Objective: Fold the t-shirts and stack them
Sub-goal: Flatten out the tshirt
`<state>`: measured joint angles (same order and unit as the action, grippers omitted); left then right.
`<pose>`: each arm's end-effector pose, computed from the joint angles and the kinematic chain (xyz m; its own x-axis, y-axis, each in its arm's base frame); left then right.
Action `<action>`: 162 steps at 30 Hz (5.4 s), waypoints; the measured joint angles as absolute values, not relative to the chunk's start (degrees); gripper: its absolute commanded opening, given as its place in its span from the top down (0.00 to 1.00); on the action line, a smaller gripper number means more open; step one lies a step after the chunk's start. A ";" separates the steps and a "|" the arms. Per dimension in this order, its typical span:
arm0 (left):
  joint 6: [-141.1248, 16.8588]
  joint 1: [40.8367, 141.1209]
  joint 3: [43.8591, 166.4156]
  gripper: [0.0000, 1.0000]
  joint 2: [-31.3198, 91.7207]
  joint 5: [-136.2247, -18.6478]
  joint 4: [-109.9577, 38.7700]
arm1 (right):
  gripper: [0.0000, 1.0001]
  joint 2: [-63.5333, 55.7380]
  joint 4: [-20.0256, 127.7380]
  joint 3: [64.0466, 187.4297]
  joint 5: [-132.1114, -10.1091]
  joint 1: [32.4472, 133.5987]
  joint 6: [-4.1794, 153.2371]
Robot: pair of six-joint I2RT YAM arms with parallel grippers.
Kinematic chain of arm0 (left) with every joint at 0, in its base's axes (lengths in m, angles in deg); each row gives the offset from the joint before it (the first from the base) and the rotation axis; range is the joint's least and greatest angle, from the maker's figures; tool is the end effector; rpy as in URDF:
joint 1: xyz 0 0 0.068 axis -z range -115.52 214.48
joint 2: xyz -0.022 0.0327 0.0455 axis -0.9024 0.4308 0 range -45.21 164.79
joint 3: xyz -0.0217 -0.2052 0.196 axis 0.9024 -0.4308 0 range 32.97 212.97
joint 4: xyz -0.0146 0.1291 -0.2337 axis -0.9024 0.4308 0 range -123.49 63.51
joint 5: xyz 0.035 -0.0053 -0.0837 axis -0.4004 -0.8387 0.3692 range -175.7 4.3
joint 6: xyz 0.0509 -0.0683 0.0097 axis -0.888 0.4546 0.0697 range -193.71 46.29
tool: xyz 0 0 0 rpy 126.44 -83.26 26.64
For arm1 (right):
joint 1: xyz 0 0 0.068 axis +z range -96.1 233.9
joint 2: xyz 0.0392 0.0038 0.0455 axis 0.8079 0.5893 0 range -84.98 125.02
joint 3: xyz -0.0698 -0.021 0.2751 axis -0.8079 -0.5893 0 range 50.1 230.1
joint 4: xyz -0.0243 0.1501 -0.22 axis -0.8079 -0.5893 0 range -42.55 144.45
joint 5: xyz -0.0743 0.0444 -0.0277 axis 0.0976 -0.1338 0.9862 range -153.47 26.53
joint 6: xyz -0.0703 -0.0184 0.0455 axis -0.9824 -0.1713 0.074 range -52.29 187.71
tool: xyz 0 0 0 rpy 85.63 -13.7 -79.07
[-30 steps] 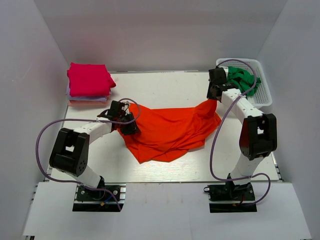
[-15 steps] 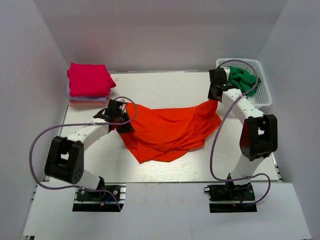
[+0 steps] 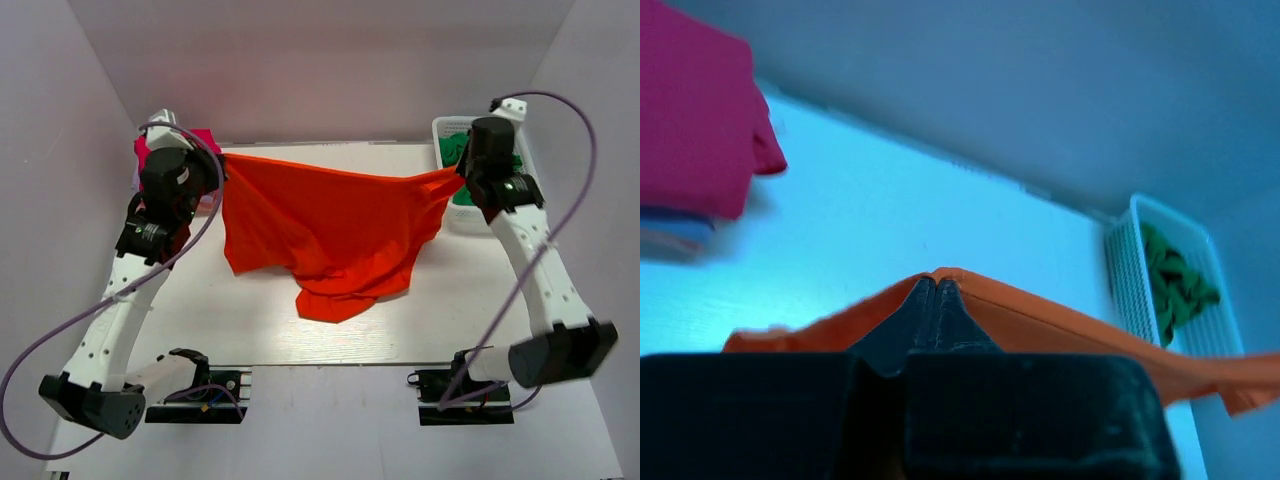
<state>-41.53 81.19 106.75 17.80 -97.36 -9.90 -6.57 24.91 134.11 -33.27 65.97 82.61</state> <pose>0.2675 -0.0643 0.4327 -0.2292 -0.4758 -0.8492 -0.0346 0.8758 -0.4814 0.3366 0.0332 0.4118 -0.3145 0.1599 -0.9357 0.3616 0.9316 0.0376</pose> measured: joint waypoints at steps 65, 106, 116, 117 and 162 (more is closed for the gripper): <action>-37.73 78.28 106.22 1.00 55.78 -110.01 -10.16 | 1.00 13.65 48.65 124.52 -59.59 65.95 73.89; -41.92 76.53 124.93 0.00 76.64 -88.03 -7.08 | 0.10 25.48 37.83 132.91 -62.39 67.48 79.31; -40.17 78.72 102.35 0.00 60.18 -85.62 -7.88 | 0.10 15.05 38.18 112.19 -64.29 70.78 85.19; -39.91 78.85 101.89 0.00 60.05 -85.80 -8.04 | 0.10 14.68 38.18 111.29 -64.27 70.85 85.60; -34.36 78.72 81.98 0.00 28.18 -88.20 -0.02 | 0.25 -17.71 13.44 86.42 -63.79 77.77 98.48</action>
